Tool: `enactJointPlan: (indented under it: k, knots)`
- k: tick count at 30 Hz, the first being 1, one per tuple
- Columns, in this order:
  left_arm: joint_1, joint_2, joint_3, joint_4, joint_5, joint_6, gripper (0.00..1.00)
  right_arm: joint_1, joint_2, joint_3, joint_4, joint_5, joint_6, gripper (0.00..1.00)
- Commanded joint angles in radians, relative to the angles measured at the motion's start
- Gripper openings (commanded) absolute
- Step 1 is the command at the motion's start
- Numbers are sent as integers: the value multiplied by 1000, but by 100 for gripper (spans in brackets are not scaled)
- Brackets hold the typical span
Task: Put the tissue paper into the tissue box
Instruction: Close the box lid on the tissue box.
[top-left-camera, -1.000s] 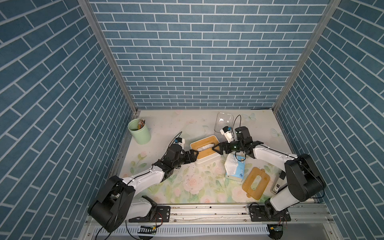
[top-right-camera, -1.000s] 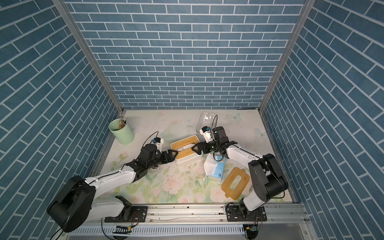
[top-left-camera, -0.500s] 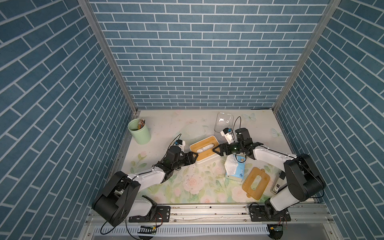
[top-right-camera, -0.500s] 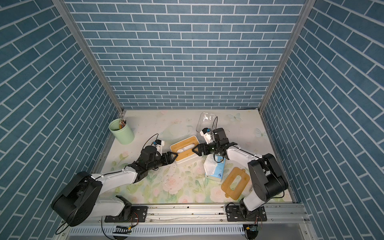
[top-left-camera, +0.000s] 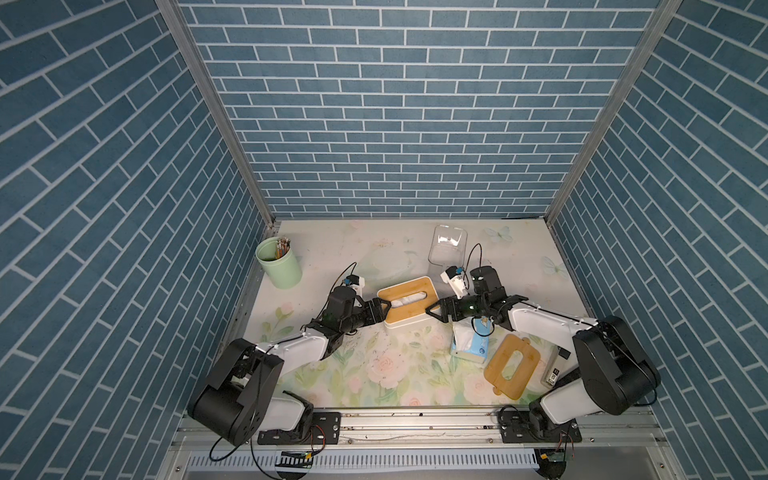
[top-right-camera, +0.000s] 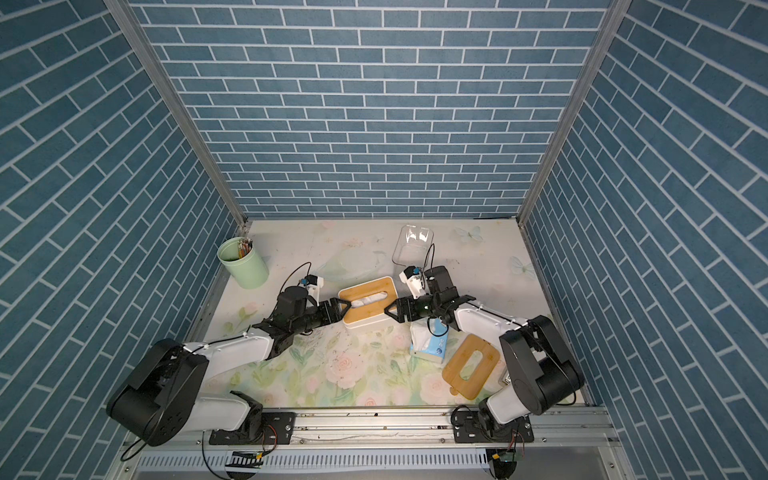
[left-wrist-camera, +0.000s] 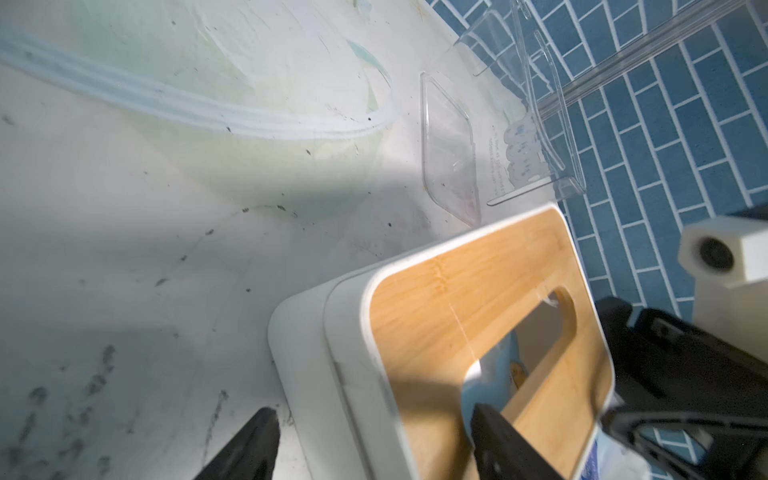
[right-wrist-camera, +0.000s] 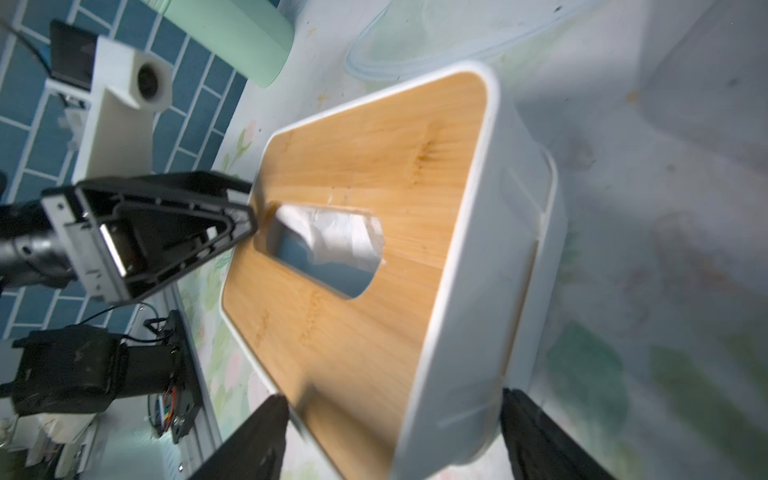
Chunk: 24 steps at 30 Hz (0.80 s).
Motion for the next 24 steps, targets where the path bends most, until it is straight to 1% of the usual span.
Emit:
enactJointPlan:
  k: [1,3,7,8,13,17,24]
  knots:
    - [32,11,40,-32,17,49,79,23,-58,-40,73,-79,72,82]
    - [47,12,44,-40,18,59,81,21,-72,-44,57,-59,67,83]
    - [55,8,78,-56,14,78,83,7,-70,11,-51,106,29,87]
    - [54,10,80,-56,19,80,84,9,-65,26,-56,128,30,87]
    - [47,18,87,-75,72,95,86,30,-27,61,-26,132,74,86]
    - [32,13,87,-88,76,106,86,36,-15,63,-8,136,89,83]
    - [5,28,87,-77,73,92,87,67,23,63,43,94,130,77]
